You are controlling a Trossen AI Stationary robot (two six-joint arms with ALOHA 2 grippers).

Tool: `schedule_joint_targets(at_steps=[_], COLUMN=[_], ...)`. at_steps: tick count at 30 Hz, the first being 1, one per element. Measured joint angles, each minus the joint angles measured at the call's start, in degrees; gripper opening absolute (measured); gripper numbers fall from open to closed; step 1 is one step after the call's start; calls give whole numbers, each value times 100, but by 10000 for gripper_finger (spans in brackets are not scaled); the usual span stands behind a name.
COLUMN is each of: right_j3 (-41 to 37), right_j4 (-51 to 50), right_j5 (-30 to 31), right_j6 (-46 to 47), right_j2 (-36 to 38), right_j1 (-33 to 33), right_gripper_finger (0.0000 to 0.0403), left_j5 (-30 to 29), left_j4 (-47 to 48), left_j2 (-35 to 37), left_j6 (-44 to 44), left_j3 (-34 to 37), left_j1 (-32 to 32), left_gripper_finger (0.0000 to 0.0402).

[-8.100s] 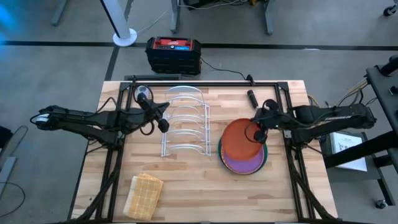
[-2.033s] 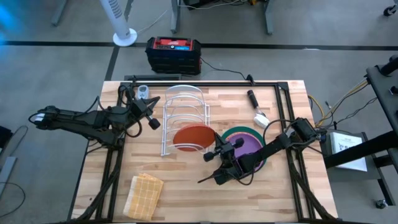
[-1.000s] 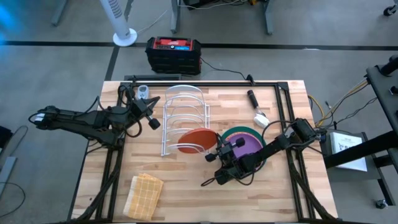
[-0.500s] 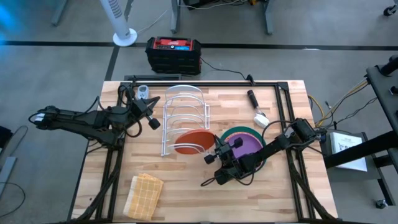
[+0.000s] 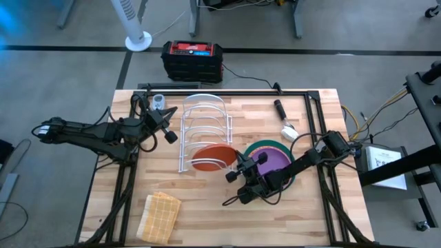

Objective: Sort dishes
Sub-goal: Put the orange plate into the dish rack

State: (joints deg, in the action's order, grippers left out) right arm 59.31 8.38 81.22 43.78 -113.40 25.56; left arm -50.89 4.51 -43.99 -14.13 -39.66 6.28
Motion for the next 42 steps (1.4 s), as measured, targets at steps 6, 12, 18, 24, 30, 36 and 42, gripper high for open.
schedule_joint_targets(at_steps=[6,12,18,24,30,36,42], right_j3=[7,7,7,72,136,136,136], right_j4=[20,66,107,115,114,120,169], right_j5=[-54,-52,-49,-44,-38,-44,-68], right_j6=[29,29,27,-30,-82,-78,-20], right_j2=[4,4,4,4,7,7,7], right_j1=[-16,-13,-13,-13,-11,-11,-11], right_gripper_finger=[42,69,97,130,157,177,187], left_j5=[0,0,0,0,0,0,0], left_j4=[0,0,0,0,0,0,0], left_j2=[0,0,0,0,0,0,0], left_j6=[0,0,0,-2,-2,-2,-2], left_j3=[0,0,0,0,0,0,0], left_j1=[0,0,0,0,0,0,0], left_gripper_finger=[0,0,0,0,0,0,0])
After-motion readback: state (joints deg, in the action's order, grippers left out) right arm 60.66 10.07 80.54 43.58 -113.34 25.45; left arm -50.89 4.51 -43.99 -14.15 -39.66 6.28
